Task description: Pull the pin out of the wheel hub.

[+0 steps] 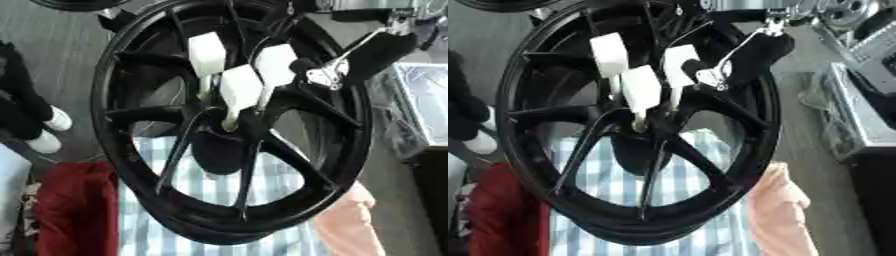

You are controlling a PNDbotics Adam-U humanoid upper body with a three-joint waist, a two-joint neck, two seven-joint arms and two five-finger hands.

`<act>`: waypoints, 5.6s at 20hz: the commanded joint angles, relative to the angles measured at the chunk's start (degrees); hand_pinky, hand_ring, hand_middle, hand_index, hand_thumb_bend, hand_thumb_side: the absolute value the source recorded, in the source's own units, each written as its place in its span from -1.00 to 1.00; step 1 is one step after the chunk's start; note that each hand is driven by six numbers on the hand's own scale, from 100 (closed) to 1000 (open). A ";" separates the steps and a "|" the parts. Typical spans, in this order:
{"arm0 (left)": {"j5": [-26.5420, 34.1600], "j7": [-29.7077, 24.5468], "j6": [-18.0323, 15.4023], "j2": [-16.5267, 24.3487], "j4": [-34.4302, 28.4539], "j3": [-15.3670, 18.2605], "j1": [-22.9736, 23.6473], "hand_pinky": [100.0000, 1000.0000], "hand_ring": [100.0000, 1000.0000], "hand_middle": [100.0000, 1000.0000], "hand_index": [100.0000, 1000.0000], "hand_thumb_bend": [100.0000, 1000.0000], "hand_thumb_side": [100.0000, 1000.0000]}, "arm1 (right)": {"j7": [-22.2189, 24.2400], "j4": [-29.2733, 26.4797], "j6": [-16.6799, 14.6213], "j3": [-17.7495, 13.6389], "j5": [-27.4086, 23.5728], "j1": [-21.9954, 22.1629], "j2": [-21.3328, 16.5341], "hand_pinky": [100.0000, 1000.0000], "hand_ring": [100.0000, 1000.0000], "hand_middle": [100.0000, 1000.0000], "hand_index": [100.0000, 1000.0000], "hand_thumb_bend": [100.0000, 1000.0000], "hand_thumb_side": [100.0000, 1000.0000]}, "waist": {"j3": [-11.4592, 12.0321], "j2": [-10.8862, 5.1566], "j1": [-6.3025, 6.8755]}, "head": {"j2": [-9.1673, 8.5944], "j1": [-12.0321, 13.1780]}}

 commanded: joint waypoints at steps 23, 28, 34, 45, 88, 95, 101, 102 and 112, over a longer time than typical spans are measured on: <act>-0.67 -0.05 0.16 0.69 -1.03 -0.04 -1.16 0.56 0.38 0.32 0.44 -1.00 0.45 | -1.10 2.85 -0.54 -0.35 2.62 0.63 -0.23 0.83 0.72 0.60 0.86 -1.00 -0.56 | 0.64 0.30 0.34 | 0.34 -0.53; -0.81 -0.07 0.35 0.69 -0.96 -0.04 -1.18 0.56 0.39 0.32 0.44 -1.00 0.46 | -0.84 3.12 -0.70 -0.34 2.90 0.90 -0.27 0.81 0.67 0.51 0.84 -1.00 -0.55 | 0.70 0.39 0.32 | 0.34 -0.45; -0.13 1.15 1.06 0.42 1.09 1.04 -1.12 0.56 0.39 0.32 0.44 -0.91 0.54 | -0.90 3.82 -1.13 -0.58 3.57 1.35 -0.33 0.80 0.63 0.47 0.80 -1.00 -0.56 | 0.78 0.47 0.39 | 0.34 -0.56; 5.65 6.78 1.25 0.15 3.60 5.71 -1.73 0.56 0.39 0.32 0.44 -0.84 0.50 | -0.79 5.36 -1.80 -0.38 4.02 2.27 -0.06 0.78 0.61 0.41 0.76 -1.00 -0.58 | 1.36 0.50 0.33 | 0.34 -1.41; 4.44 5.62 2.28 0.15 3.30 5.69 -1.81 0.57 0.40 0.32 0.43 -0.88 0.50 | -6.76 4.97 6.20 -0.75 -3.66 2.41 -1.59 0.27 -0.03 -0.65 -0.36 -1.00 -0.69 | 1.55 0.09 -0.06 | 0.34 -2.27; 4.27 5.53 2.34 0.19 3.37 5.74 -1.75 0.57 0.40 0.32 0.43 -0.88 0.50 | -5.41 4.19 7.52 -0.96 -3.99 1.68 -2.96 0.24 -0.04 -0.66 -0.39 -1.00 -0.63 | 1.53 -0.16 -0.26 | 0.34 -2.30; 4.13 5.37 2.48 0.18 3.43 5.72 -1.74 0.57 0.40 0.33 0.43 -0.87 0.51 | -5.90 3.77 8.61 -1.89 -4.79 1.32 -3.15 0.22 -0.06 -0.68 -0.40 -1.00 -0.64 | 1.47 -0.28 -0.31 | 0.34 -2.30; 4.11 5.37 2.51 0.18 3.44 5.74 -1.74 0.58 0.40 0.33 0.43 -0.87 0.51 | -6.20 3.55 8.79 -2.19 -5.13 1.17 -3.24 0.22 -0.06 -0.68 -0.40 -1.00 -0.64 | 1.46 -0.30 -0.31 | 0.34 -2.32; 3.90 5.14 2.71 0.27 3.52 5.73 -1.58 0.58 0.41 0.33 0.43 -0.87 0.51 | -10.46 1.08 11.24 -6.37 -10.15 1.00 -5.56 0.20 -0.08 -0.70 -0.40 -1.00 -0.70 | 1.14 -0.54 -0.39 | 0.34 -2.54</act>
